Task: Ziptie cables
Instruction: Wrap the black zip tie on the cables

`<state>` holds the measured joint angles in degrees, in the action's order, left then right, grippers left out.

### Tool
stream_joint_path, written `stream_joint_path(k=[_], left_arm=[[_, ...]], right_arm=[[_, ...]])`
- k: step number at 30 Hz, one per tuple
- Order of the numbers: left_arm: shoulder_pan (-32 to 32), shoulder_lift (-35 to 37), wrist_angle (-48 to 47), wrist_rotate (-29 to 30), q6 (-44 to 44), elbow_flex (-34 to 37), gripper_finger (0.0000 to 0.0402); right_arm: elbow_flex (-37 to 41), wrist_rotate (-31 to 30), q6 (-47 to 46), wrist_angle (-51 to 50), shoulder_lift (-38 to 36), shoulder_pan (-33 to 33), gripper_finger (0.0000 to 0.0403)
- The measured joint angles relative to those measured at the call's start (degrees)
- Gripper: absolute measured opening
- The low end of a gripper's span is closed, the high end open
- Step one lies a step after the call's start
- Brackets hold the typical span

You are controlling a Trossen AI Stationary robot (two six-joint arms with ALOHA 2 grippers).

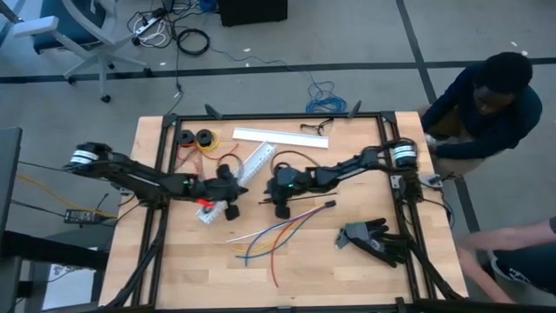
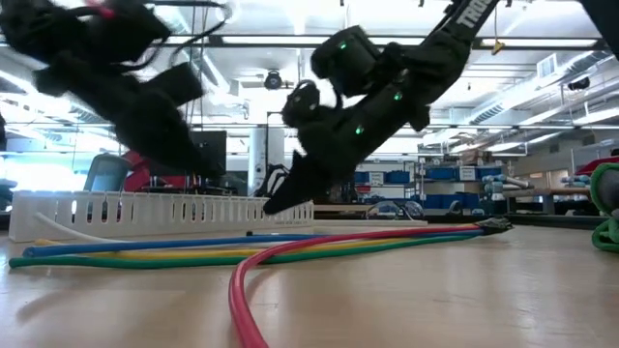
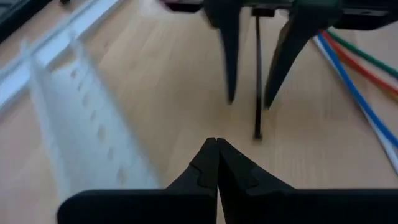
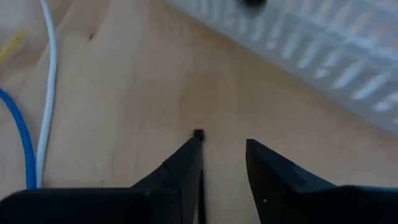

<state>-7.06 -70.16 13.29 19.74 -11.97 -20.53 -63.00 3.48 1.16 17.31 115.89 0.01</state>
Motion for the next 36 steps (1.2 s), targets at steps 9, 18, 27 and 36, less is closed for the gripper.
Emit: stream_joint_path(k=[9, 18, 27, 36], left_arm=[[-0.6, 9.0, 7.9, -0.1, -4.8, 8.9, 0.0006], [-0.6, 9.6, 8.1, -0.3, -3.3, 8.7, 0.0006], [-0.6, 9.5, 8.2, -0.3, -3.3, 8.7, 0.0006], [-0.6, 9.4, 13.7, 0.2, -2.4, 8.7, 0.0006]], right_arm=[[-3.1, 0.8, 0.1, 0.4, 4.3, 0.9, 0.0113], [-4.6, 1.4, 0.1, 0.9, 6.7, 0.7, 0.0107], [-4.7, 1.2, -1.1, -0.6, 7.0, 0.6, 0.0011], [-4.4, 0.8, 0.2, 0.5, 2.9, 0.7, 0.0002]])
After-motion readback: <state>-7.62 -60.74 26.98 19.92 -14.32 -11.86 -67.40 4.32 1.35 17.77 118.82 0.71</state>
